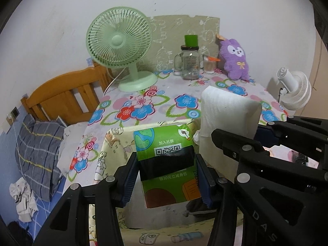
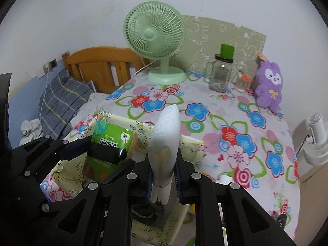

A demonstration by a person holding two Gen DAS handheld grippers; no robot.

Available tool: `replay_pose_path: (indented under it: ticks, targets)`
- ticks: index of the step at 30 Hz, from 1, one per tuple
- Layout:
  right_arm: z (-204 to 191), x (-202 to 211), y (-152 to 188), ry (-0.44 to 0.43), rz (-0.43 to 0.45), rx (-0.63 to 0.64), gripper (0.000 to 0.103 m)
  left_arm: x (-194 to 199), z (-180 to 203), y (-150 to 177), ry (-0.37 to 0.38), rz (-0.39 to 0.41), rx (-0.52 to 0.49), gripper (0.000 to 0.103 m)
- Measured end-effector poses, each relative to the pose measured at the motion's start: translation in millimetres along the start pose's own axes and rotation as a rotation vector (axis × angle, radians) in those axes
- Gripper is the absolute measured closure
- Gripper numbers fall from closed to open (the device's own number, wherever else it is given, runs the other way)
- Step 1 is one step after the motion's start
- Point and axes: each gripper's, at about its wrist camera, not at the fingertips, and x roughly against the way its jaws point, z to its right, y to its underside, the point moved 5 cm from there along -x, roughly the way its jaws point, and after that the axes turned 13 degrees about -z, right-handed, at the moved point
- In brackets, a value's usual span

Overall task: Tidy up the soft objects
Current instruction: 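Lift and carry the green pack and white pack toward the yellow box with both grippers, then release the green pack into the box with the left gripper while the right lowers the white pack in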

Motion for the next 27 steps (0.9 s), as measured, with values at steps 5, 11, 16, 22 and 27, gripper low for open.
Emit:
replay_pose_path:
  ticks: [5, 11, 16, 22, 27]
  targets:
    - [-8.3, -15.9, 0.3, -0.024, -0.03, 0.019, 0.082, -12.7, -10.8, 6.6, -0.023, -0.029, 0.023, 0.047]
    - [-18.5, -34.6, -1.6, -0.053, -0.068, 0.039, 0.082, -24.5, -24.7, 11.7, -0.053, -0.054, 0.057, 0.045]
    - [-26.3, -44.2, -4.4, -0.07, -0.084, 0.057, 0.082, -30.3, -28.2, 13.6, -0.029, -0.07, 0.065, 0.029]
    - [-25.6, -50.7, -5.9, -0.081, -0.106, 0.056, 0.082, -29.7, -25.5, 14.5, -0.007, -0.068, 0.055, 0.023]
    - [-24.4, -51.4, -6.8, -0.081, -0.109, 0.062, 0.057, -30.8, -23.1, 14.8, -0.007, -0.072, 0.048, 0.02]
